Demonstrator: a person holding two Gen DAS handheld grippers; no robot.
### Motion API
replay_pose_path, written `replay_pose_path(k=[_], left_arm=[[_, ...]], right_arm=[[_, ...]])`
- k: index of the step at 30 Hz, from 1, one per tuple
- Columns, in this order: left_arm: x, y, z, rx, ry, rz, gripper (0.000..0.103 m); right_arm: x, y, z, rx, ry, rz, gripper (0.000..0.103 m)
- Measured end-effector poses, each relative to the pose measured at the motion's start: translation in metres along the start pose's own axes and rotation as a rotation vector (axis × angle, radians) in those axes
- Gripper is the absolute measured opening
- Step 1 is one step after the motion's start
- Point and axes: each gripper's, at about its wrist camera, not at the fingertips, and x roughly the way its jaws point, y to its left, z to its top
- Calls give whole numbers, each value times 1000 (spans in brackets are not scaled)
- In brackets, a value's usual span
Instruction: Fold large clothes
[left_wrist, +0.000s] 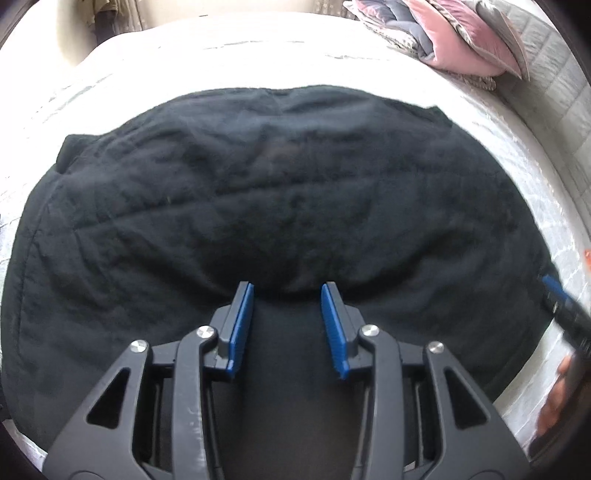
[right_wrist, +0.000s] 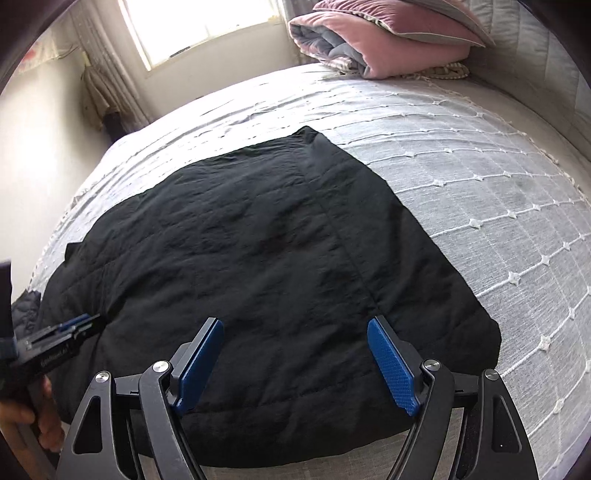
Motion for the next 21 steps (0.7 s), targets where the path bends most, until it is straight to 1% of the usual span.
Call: replay_pose_path(k=[3, 5, 7, 8, 9, 10, 11, 13, 15, 16, 19, 21], left_arm=[[-4, 1, 24, 5, -31, 29, 40], [1, 0, 38, 0, -33, 22, 40], [18, 0, 53, -15, 0, 33, 40], [28, 1, 54, -16, 18, 48, 41], [41, 0, 54, -9, 41, 69, 43], [50, -2, 53, 2, 51, 80, 44], [53, -5, 52, 17, 43, 92, 45], [50, -9, 52, 39, 37, 119, 46], [47, -11, 60, 34, 49, 117, 46], [42, -11, 68, 29, 31, 110, 46], [36, -17, 95, 31, -14, 149, 46], [44, -16, 111, 16, -6, 137, 46]], right_arm=[[-4, 3, 0, 2, -13, 16, 81], [-6, 5, 0, 3, -18, 24, 81], [-7, 6, -1, 0, -17, 26, 81], [-7, 6, -1, -1, -18, 24, 81], [-7, 6, -1, -2, -17, 22, 81], [-6, 6, -1, -3, -16, 22, 81], [-6, 6, -2, -4, -14, 20, 81], [-1, 5, 0, -3, -3, 17, 81], [0, 4, 0, 0, 4, 14, 81], [0, 4, 2, 1, 1, 16, 81], [-2, 5, 2, 1, -7, 32, 81], [-3, 7, 1, -1, -4, 35, 81]])
